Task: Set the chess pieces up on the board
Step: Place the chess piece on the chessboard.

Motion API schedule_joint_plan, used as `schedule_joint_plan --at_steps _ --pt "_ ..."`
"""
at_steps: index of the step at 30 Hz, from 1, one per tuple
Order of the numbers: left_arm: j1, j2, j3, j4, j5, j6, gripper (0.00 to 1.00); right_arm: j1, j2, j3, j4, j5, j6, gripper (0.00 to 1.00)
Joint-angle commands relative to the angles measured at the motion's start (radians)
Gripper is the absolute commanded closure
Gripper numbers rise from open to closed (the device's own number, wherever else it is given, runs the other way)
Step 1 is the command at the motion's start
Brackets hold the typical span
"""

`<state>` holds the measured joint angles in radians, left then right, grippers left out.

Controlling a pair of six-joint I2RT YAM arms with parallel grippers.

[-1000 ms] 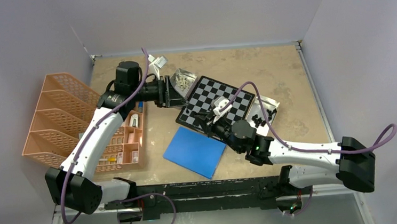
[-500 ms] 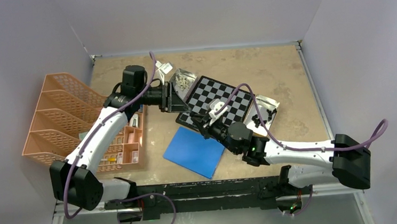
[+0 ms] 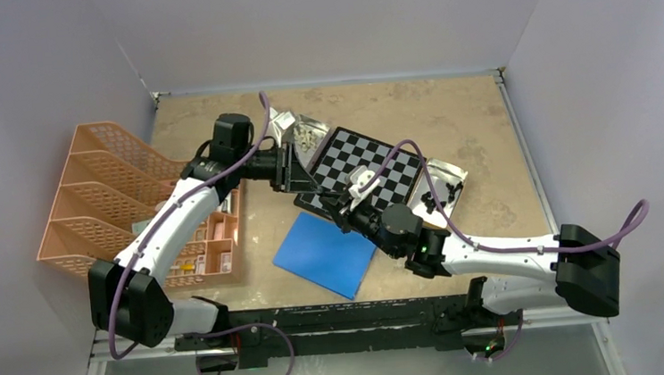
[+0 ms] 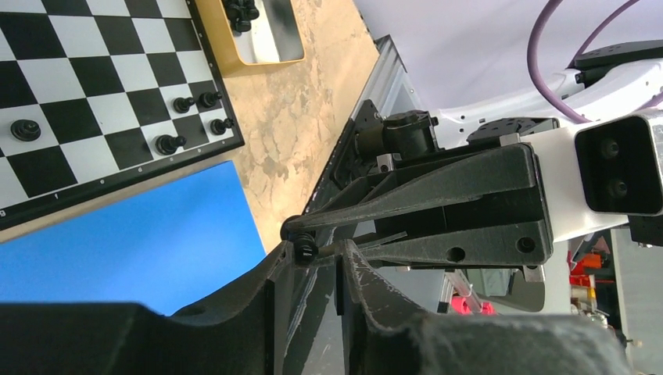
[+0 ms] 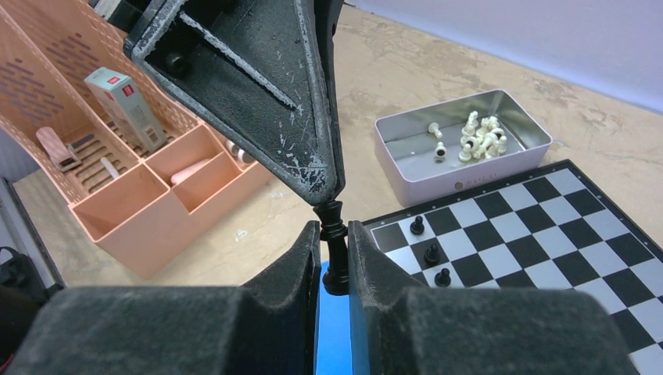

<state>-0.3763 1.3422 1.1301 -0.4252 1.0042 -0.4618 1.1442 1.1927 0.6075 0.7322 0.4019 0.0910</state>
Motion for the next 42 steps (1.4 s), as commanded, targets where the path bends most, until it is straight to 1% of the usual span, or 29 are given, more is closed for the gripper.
schedule_joint_plan --at_steps 1,3,6,9,14,20,32,35,38,42 --pt "-0.038 0.018 0.008 0.027 0.015 0.028 0.78 0.005 0.003 0.038 0.091 -0.028 -0.01 0.89" --pt "-0.042 0.018 0.006 0.025 0.014 0.031 0.8 0.004 0.008 0.042 0.091 -0.024 -0.01 0.89" --pt "-0.045 0.018 0.007 0.007 -0.015 0.049 0.81 0.005 0.007 0.036 0.103 -0.022 -0.005 0.89" --pt "-0.049 0.018 0.017 -0.018 -0.062 0.078 0.74 0.005 0.012 0.031 0.114 -0.036 -0.002 0.89" --pt "-0.05 0.016 0.021 -0.023 -0.068 0.088 0.7 0.005 0.019 0.025 0.117 -0.061 -0.003 0.89" --pt "-0.05 0.015 0.01 -0.034 -0.094 0.103 0.66 0.005 0.008 0.008 0.127 -0.056 0.01 0.89" --pt "-0.05 0.027 0.053 -0.101 -0.162 0.112 0.63 0.005 0.011 0.007 0.133 -0.049 0.013 0.89" --pt "-0.05 0.021 0.053 -0.098 -0.14 0.111 0.64 0.005 0.015 0.008 0.136 -0.049 0.014 0.89" --pt "-0.052 0.011 0.046 -0.098 -0.123 0.1 0.74 0.005 0.025 0.01 0.137 -0.041 0.02 0.89" --pt "-0.057 -0.012 0.019 -0.092 -0.095 0.085 0.82 0.005 0.048 0.014 0.131 -0.022 0.033 0.89"
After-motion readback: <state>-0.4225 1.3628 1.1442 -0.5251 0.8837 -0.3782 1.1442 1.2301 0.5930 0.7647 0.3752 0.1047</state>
